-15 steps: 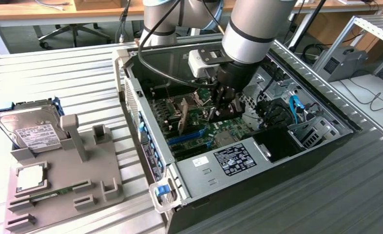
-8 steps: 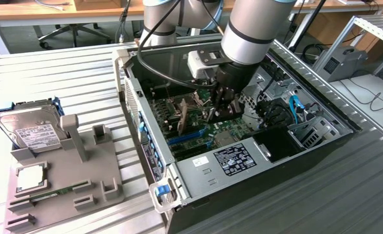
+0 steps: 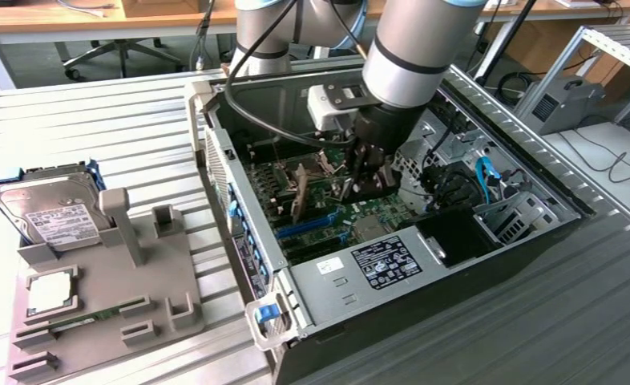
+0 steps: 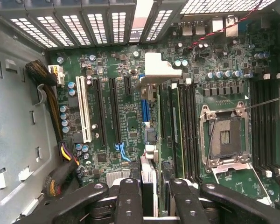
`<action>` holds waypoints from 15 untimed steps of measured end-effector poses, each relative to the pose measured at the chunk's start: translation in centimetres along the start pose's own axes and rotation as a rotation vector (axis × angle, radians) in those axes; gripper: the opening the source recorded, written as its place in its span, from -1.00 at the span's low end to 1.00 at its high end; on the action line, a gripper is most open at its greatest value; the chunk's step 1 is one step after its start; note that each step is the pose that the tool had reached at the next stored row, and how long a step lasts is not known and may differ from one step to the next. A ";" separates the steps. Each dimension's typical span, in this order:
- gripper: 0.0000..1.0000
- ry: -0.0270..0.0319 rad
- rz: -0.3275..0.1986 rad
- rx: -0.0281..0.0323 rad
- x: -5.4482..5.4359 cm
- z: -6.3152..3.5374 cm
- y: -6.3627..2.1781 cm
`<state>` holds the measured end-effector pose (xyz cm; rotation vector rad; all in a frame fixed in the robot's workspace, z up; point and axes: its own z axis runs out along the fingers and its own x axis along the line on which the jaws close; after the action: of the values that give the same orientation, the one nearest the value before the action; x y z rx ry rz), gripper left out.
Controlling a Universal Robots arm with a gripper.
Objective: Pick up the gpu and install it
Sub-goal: 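Insert the gpu into the slot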
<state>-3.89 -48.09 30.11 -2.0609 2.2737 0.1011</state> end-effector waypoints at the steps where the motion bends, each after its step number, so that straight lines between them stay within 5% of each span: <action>1: -0.44 -0.0001 0.000 0.0000 0.0 0.02 0.02; 15: -0.44 0.0000 0.000 0.0000 0.1 0.30 0.29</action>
<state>-4.19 -48.14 29.81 -2.0608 2.2737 0.1011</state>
